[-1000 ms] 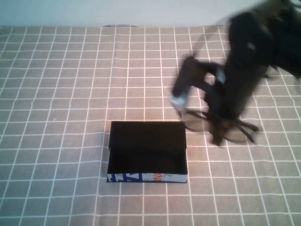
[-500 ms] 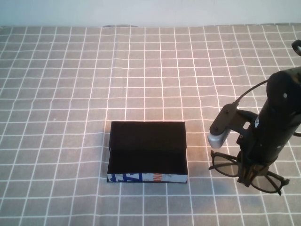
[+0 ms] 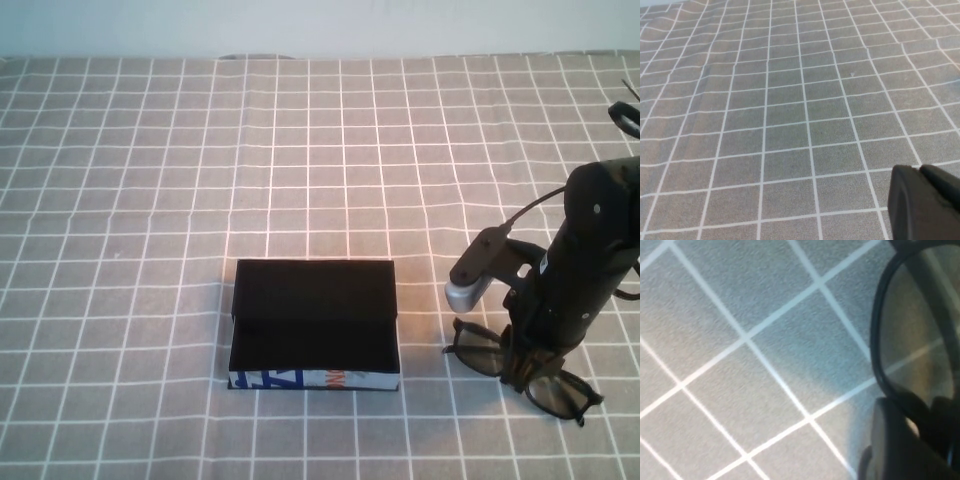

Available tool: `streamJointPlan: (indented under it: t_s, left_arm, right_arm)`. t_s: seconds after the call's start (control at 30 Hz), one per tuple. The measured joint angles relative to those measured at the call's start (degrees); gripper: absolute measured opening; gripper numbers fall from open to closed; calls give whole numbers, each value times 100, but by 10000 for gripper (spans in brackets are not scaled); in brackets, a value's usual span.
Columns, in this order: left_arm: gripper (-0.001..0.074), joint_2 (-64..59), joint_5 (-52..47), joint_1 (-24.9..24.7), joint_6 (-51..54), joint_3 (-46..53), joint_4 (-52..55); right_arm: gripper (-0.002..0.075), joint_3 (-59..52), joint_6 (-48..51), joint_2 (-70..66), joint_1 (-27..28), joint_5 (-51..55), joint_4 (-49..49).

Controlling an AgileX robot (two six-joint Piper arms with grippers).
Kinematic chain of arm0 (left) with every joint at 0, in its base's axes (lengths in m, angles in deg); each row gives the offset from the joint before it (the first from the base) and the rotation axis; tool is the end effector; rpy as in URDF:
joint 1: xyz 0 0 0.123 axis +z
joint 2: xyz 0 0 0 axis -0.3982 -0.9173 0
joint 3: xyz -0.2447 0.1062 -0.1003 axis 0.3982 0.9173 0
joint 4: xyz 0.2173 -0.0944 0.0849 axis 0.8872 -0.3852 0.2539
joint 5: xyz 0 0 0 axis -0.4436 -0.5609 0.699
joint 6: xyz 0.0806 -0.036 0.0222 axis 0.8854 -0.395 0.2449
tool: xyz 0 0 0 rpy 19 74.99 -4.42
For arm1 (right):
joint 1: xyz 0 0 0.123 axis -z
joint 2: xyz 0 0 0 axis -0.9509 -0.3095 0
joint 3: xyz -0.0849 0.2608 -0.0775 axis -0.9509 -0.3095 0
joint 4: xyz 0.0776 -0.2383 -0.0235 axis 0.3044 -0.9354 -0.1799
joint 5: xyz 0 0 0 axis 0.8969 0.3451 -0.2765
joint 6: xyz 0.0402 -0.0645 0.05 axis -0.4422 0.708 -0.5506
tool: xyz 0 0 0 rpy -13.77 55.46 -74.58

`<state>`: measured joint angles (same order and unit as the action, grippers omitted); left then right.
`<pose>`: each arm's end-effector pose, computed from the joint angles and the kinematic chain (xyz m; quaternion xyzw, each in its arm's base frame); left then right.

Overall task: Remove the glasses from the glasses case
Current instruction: Place the glasses on the table

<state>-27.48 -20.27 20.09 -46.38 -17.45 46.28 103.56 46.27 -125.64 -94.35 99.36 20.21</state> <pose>0.0524 -0.0031 0.1737 0.0567 0.7985 0.0072 0.5992 0.3000 0.1289 0.1844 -0.4722 0.8804 0.0236 0.0375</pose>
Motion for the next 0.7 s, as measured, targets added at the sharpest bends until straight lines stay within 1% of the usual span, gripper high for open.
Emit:
streamJointPlan:
  t_s: [0.1,0.23,0.3,0.37,0.5,0.57,0.63,0.7]
  left_arm:
    - [-4,0,0,0,0,0,0]
    - [-4,0,0,0,0,0,0]
    - [-5,0,0,0,0,0,0]
    - [-4,0,0,0,0,0,0]
    - [-4,0,0,0,0,0,0]
    - [-4,0,0,0,0,0,0]
    - [-4,0,0,0,0,0,0]
    - [-4,0,0,0,0,0,0]
  right_arm:
    - [239,0,-91,-40,10,-90,-78]
    - [382,0,-522,-27,10,-178,-388]
    - [428,0,-633,31,13,-178,-485]
    - [450,0,-683,152,23,-178,-534]
    - [461,0,-972,601,23,-163,-555]
    - [445,0,-1249,877,23,-74,-558]
    - [389,-56,-1704,1254,23,61,-558]
    - [278,-172,-2084,1648,23,262,-558]
